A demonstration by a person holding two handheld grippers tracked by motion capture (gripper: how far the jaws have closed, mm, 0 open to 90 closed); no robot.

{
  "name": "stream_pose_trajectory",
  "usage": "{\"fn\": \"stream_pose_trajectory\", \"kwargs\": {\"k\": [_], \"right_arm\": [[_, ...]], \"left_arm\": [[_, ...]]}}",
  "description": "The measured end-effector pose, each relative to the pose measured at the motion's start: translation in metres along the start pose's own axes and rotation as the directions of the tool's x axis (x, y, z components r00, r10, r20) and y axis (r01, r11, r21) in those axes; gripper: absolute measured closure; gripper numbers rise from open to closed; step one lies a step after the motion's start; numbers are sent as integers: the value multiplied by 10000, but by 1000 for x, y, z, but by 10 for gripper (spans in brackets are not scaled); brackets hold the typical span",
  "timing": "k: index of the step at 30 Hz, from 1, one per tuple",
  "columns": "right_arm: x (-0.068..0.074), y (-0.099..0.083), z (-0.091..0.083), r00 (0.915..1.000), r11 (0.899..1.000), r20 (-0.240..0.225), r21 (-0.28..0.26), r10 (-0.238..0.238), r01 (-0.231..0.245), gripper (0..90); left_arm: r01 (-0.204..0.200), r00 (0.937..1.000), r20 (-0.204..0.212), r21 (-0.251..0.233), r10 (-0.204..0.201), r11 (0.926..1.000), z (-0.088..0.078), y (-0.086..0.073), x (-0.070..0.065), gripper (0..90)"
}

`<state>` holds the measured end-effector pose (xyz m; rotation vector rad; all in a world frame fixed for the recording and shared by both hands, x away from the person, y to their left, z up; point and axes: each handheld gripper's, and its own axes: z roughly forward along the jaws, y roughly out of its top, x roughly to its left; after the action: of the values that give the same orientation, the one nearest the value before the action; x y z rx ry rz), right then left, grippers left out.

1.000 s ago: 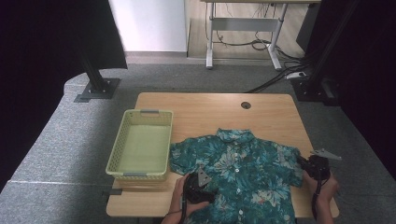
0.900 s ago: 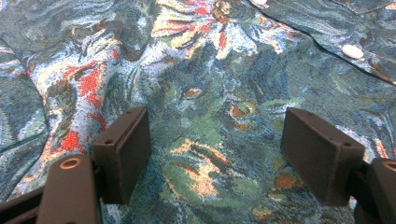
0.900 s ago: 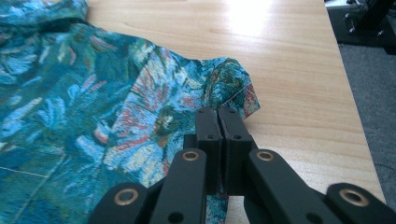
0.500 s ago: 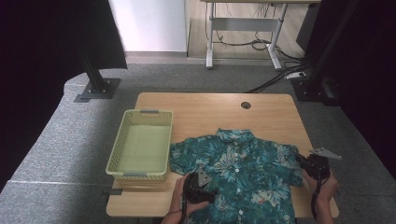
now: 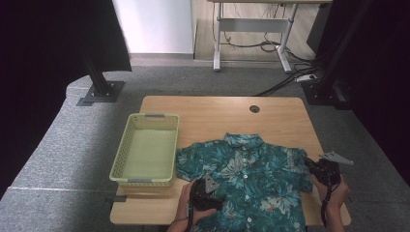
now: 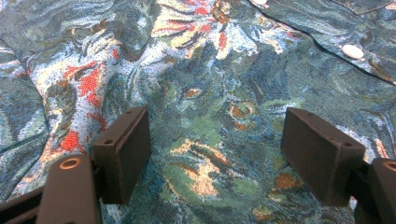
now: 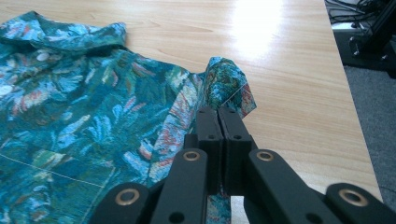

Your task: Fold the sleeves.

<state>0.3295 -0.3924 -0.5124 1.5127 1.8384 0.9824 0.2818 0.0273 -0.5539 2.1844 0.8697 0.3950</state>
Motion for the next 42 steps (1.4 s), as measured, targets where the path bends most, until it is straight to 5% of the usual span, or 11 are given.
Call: {"fn": "stream_pose_trajectory", "kwargs": {"k": [22,42], "right_arm": [[21,9,7,9990,9996,-367,35,-263,265,874],[50,19,33,9949,9954,-663,524,-761,796,874]], "left_arm": [[-6,10000,-4,4,6,10000,0,0,0,240],[15,10000,-13,-3,-15,10000,0,0,0,240]]}}
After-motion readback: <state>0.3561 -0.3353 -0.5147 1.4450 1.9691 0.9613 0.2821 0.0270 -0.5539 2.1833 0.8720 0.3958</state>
